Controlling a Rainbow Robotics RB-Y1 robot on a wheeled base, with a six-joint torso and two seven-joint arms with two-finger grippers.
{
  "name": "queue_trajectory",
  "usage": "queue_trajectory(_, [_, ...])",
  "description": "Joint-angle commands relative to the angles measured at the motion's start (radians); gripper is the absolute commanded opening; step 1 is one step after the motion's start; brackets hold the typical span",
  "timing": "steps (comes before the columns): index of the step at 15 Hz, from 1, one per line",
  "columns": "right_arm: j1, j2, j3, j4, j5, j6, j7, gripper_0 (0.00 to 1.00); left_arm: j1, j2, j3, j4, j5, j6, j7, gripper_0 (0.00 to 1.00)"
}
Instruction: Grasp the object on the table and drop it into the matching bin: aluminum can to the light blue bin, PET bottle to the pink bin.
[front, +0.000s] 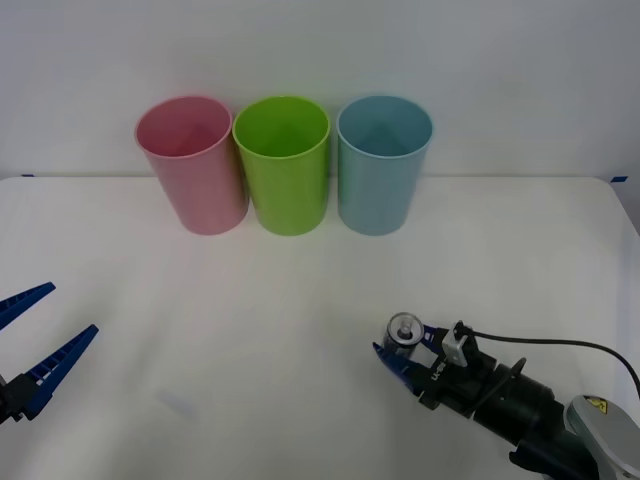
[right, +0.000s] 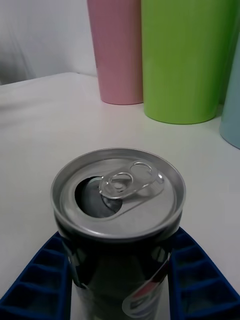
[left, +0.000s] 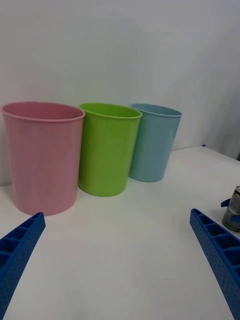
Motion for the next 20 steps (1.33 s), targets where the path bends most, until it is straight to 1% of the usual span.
queue_trajectory(1, [0.000, 0.000, -0.005, -0.001, -0.007, -0.008, 0.003, 0.00, 0.000, 0.000, 0.000, 0.000, 0.000, 0.000, 0.000, 1.00])
queue_trajectory(6, [0.007, -0.014, -0.014, -0.032, -0.044, -0.011, -0.003, 0.00, 0.000, 0.000, 0.000, 0.000, 0.000, 0.000, 0.000, 1.00])
queue_trajectory(9, [0.049, -0.046, -0.014, -0.119, -0.085, 0.004, -0.023, 0.00, 0.000, 0.000, 0.000, 0.000, 0.000, 0.000, 0.000, 1.00])
queue_trajectory(10, [0.073, -0.063, -0.014, -0.170, -0.102, 0.019, -0.034, 0.00, 0.000, 0.000, 0.000, 0.000, 0.000, 0.000, 0.000, 1.00])
queue_trajectory(12, [0.122, -0.088, -0.020, -0.273, -0.111, 0.044, -0.111, 0.00, 0.000, 0.000, 0.000, 0.000, 0.000, 0.000, 0.000, 1.00])
queue_trajectory(15, [0.176, -0.100, -0.054, -0.402, -0.117, 0.053, -0.210, 0.00, 0.000, 0.000, 0.000, 0.000, 0.000, 0.000, 0.000, 1.00])
queue_trajectory(20, [0.196, -0.100, -0.107, -0.569, -0.119, 0.079, -0.364, 0.00, 0.000, 0.000, 0.000, 0.000, 0.000, 0.000, 0.000, 1.00])
